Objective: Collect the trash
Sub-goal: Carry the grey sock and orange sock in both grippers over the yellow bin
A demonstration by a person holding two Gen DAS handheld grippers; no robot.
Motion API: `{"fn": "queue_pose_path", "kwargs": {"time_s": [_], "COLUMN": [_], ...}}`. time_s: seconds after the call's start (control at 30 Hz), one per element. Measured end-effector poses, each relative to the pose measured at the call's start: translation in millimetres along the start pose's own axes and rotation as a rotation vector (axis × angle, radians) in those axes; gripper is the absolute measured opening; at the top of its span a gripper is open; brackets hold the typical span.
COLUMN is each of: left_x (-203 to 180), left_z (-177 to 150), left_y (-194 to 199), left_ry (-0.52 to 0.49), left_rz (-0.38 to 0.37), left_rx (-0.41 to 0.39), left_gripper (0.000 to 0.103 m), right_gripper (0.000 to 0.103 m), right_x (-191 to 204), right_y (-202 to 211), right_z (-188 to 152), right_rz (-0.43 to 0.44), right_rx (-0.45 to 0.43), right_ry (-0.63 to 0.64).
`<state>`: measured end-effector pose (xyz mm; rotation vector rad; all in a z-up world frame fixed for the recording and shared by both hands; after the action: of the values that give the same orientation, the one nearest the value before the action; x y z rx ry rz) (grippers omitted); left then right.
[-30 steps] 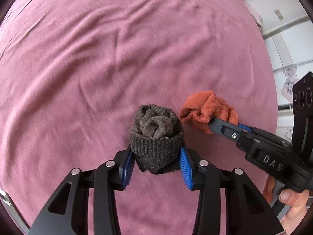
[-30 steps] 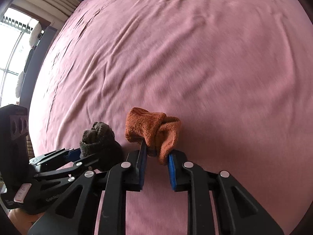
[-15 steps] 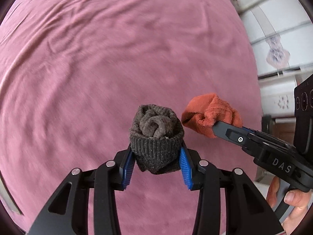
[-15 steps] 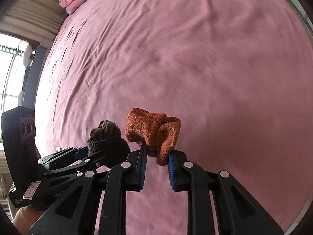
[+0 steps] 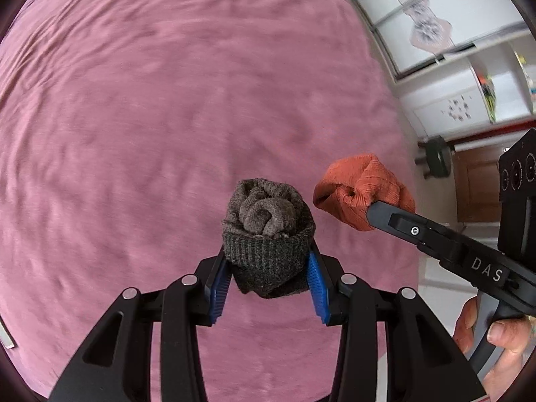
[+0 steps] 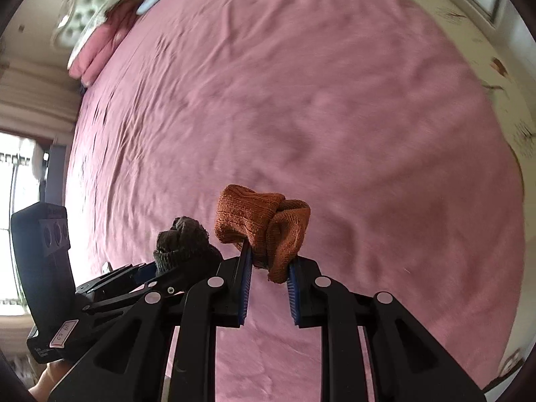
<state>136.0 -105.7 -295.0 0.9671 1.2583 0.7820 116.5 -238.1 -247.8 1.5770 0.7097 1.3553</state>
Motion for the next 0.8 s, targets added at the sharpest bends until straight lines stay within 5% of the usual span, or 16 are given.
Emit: {"fn": "queue_pose_path", "kwargs": {"time_s": [0.8], "left_x": [-286], "left_z": [0], "left_y": [-104], "left_ry": [-0.354], "left_rz": [-0.073], "left_rx": [0.142], "left_gripper": [0.041], "right_gripper": [0.019], "right_x": [-258], "right_y": [140], "right_z": [-30], "right_rz": [-0.022], "right_rx": [-0.233], "right_ry": [-0.375]}}
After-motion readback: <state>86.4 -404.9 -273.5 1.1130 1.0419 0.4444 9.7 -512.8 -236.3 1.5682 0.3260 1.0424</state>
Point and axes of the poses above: each gripper's, at about its wrist camera, not at the fingertips, and y roughly against the way its jaws point, x to its left, z to its top, the point moved 7 cm from there along -y, roughly the way its jaws point, and after that the axes turned 2 degrees about x, right-handed, at the moved point
